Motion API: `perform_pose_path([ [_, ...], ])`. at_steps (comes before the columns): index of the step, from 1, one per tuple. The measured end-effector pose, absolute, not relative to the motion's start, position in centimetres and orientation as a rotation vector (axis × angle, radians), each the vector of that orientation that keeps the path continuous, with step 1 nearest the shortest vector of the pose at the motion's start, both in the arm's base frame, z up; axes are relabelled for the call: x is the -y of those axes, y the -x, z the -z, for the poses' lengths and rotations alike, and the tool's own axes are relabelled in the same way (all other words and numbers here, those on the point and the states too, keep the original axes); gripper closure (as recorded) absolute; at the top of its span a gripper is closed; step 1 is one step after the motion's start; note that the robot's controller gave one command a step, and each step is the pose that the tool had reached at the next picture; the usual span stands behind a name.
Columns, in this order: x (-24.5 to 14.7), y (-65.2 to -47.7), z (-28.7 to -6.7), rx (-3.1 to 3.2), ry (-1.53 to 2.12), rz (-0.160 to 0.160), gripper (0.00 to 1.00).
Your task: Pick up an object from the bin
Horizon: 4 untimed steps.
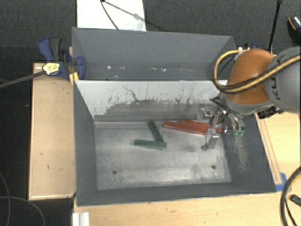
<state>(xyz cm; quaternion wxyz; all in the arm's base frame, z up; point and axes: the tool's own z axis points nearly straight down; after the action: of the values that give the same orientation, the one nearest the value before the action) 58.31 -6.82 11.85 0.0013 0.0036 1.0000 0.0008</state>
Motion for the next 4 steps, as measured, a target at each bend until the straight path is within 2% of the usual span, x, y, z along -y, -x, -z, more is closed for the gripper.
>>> perform_pose_path([
  [1, 4.7, -59.3, -10.0, -3.139, 0.088, -0.002, 0.00],
  [2, -0.2, -59.4, -14.0, -3.130, 0.116, -0.004, 0.00],
  [3, -2.5, -59.3, -14.5, -3.114, 0.347, -0.002, 0.00],
  [4, -6.7, -59.3, -15.4, -3.114, 0.336, -0.004, 0.00],
])
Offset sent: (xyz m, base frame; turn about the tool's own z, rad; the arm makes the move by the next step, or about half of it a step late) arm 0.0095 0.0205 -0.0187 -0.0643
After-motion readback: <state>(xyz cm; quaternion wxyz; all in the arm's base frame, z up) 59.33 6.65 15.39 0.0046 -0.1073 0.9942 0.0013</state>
